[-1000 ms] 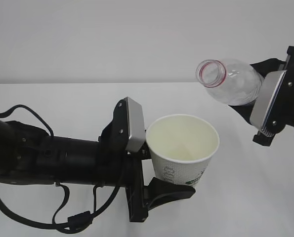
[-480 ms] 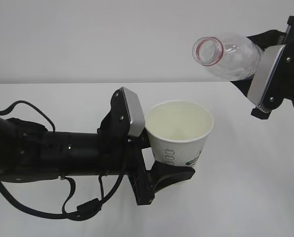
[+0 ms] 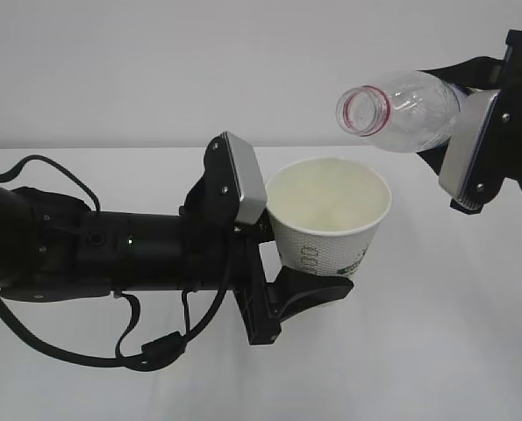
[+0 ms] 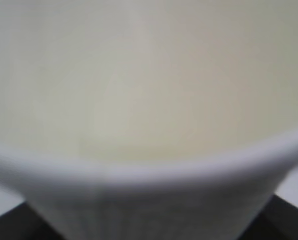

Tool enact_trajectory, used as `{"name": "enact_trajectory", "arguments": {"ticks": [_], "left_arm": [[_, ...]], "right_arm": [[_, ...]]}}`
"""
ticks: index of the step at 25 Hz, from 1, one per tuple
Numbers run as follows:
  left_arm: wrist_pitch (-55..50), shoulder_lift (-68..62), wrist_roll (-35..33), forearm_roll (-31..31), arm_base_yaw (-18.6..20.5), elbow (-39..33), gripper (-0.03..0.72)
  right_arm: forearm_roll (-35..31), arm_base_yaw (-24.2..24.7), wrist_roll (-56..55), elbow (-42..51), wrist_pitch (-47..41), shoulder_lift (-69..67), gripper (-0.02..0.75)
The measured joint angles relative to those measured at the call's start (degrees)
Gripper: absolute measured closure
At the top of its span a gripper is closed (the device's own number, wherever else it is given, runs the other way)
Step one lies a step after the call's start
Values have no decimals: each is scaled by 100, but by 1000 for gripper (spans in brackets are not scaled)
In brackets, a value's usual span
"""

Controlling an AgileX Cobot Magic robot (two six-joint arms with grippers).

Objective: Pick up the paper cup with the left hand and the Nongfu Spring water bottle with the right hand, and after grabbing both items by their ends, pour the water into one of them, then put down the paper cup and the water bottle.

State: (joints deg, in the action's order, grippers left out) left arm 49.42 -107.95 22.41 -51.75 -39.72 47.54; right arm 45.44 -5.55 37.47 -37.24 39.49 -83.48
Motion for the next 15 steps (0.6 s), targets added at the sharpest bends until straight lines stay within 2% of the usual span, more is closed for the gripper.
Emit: {"name": "enact_trajectory", "arguments": {"ticks": [7,11,15], "left_arm": [[0,0,284,-117,0,0,150],[0,0,442,-569,0,0,151],[10,0,468,-692,0,0,151]], "right_arm": [[0,0,353,0,-10,0,259],[0,0,494,0,-10,0,259],[0,0,638,0,-10,0,259]]}}
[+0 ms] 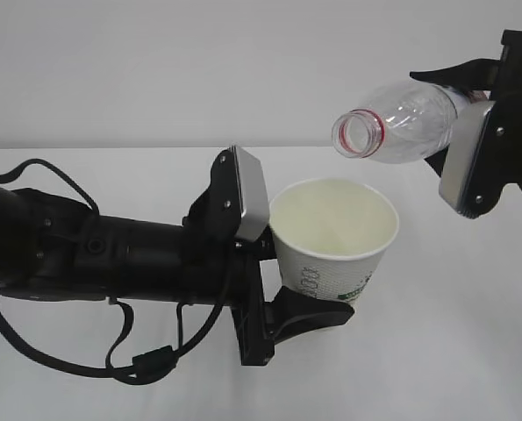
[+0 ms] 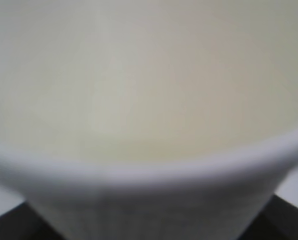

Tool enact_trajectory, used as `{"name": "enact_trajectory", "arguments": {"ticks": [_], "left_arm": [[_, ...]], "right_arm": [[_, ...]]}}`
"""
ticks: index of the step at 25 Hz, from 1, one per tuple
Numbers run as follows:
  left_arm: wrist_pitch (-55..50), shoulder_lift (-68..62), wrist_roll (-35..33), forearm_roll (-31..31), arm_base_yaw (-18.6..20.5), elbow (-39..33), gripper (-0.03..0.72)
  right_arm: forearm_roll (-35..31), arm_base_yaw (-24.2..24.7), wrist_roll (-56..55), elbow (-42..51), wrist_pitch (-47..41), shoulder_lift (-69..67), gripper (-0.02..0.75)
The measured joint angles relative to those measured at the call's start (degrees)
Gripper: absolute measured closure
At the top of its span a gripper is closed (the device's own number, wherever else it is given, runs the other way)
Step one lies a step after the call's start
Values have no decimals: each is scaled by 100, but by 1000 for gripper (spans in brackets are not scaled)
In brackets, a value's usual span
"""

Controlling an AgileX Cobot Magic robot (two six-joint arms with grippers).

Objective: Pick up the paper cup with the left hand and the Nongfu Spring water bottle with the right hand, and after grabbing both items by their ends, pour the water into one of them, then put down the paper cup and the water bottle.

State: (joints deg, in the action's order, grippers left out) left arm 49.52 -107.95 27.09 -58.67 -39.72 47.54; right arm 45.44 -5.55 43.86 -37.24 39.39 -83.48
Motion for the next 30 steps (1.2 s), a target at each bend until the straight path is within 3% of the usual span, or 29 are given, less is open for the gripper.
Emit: {"name": "enact_trajectory", "arguments": {"ticks": [30], "left_arm": [[151,0,83,-136,0,0,151]], "right_arm": [[-214,0,869,-132,147,0,259]]}}
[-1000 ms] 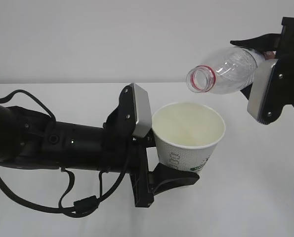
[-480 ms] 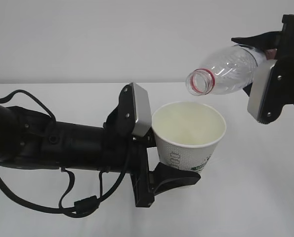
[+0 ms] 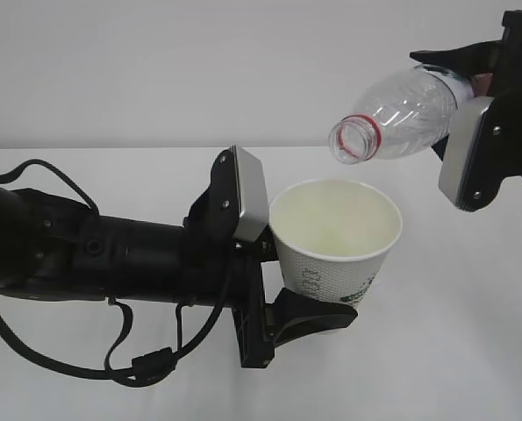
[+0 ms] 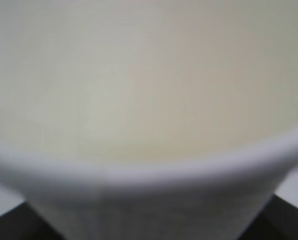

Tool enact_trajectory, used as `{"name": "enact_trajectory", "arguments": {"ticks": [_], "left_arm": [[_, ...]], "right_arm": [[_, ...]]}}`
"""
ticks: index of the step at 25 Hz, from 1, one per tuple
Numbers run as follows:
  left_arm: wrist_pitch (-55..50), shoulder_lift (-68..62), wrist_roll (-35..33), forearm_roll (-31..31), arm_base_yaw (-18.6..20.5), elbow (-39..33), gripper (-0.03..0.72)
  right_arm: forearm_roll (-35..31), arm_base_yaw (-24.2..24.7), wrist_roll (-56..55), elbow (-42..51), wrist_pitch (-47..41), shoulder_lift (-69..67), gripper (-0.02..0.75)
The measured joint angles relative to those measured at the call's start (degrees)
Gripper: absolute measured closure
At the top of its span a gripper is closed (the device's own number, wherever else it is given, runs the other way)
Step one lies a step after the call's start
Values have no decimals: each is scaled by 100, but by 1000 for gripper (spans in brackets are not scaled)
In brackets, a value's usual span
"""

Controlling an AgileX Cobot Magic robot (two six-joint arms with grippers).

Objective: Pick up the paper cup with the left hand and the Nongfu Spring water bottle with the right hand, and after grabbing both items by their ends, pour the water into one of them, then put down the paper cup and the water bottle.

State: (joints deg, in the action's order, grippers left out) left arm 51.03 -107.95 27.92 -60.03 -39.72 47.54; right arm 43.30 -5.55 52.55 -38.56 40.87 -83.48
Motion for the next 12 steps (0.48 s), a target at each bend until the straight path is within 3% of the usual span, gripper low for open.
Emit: {"name": "enact_trajectory", "arguments": {"ticks": [12], "left_arm": [[0,0,0,0,0,0,151]], "right_arm": [[0,0,113,0,21,0,259]]}}
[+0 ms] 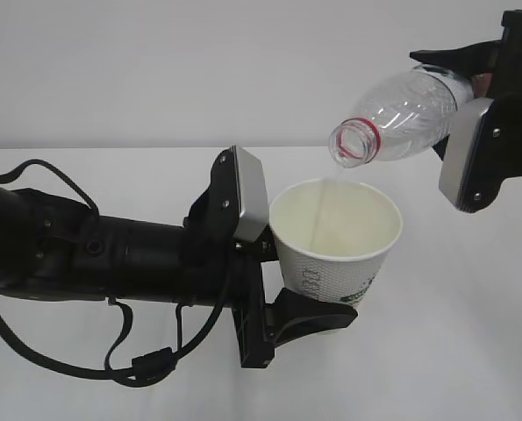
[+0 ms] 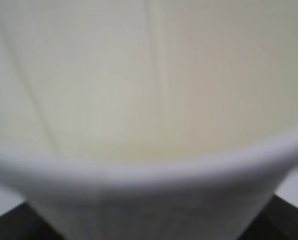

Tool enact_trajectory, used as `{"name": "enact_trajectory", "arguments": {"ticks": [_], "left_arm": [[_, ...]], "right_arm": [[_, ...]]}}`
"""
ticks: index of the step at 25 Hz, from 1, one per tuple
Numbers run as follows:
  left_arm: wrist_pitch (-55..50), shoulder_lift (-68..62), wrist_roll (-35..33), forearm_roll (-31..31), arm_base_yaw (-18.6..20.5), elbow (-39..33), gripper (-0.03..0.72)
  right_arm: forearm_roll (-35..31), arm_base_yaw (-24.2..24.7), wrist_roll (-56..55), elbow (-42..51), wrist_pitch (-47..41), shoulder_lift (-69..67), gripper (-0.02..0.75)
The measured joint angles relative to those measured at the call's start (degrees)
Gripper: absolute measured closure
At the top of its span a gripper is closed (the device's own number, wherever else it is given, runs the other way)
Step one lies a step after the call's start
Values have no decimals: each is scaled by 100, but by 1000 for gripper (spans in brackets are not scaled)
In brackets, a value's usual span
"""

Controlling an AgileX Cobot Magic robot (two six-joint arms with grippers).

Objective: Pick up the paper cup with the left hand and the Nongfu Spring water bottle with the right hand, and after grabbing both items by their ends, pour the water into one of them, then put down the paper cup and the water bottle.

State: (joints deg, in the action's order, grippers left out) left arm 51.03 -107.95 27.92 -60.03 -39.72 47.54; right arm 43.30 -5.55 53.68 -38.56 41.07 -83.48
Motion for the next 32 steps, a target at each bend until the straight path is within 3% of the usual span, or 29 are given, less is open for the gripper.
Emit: {"name": "enact_trajectory", "arguments": {"ticks": [32], "left_arm": [[0,0,0,0,0,0,151]], "right_arm": [[0,0,117,0,3,0,259]]}}
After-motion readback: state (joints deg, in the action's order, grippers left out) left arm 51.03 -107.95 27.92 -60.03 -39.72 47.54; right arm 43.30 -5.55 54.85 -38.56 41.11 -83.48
